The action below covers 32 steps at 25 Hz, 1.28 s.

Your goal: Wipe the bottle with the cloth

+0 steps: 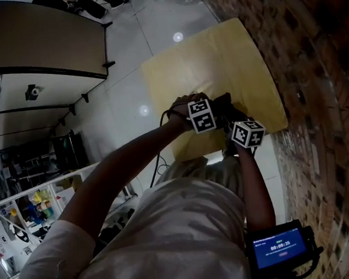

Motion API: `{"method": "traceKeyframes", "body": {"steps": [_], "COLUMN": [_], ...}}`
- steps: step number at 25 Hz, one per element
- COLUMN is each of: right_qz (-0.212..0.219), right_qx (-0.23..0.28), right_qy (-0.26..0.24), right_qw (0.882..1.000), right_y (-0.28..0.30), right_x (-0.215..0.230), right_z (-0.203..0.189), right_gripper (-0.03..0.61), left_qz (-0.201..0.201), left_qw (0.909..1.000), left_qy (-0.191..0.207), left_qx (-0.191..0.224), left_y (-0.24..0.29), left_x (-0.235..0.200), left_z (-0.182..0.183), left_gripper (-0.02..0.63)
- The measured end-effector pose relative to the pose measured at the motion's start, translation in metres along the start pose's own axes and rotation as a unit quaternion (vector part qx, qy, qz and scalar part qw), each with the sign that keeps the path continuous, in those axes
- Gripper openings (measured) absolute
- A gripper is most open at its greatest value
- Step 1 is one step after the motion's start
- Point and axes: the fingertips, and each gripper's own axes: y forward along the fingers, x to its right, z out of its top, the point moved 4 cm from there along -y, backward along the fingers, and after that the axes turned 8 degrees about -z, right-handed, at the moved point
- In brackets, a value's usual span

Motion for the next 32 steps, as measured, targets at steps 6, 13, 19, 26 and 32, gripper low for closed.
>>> {"method": "traceKeyframes", "body": {"steps": [6, 13, 19, 26, 32], "right_qz": [-0.032, -0.124, -0.157, -0.158, -0.178], "right_qx": [-0.026, -0.116, -0.126, -0.077, -0.029], "right_qy": [-0.020, -0.020, 0.008, 0.017, 0.027], "right_qw": [0.999, 0.985, 0.980, 0.984, 0.983], "right_y": [0.026, 0.046, 0.067, -0.009, -0.083], "right_x": [0.004, 0.042, 0.065, 0.078, 0.107], "right_z": [-0.020, -0.080, -0.079, -0.043, -0.030], "right_gripper": [0.078, 0.075, 0.075, 0.077, 0.077], "left_qz": [0.002, 0.005, 0.029, 0.034, -0.004], "left_qw": [0.9999, 0.9992, 0.9957, 0.9921, 0.9865], "left_qy": [-0.011, -0.028, -0.075, -0.076, -0.009], "left_qx": [0.012, 0.028, 0.047, 0.093, 0.163], "left_y": [0.008, 0.009, 0.007, -0.001, -0.024], "left_x": [0.008, 0.013, 0.003, 0.008, 0.007], "left_z": [0.000, -0.002, -0.003, -0.003, -0.016], "left_gripper": [0.175, 0.178, 0.184, 0.319, 0.336]}}
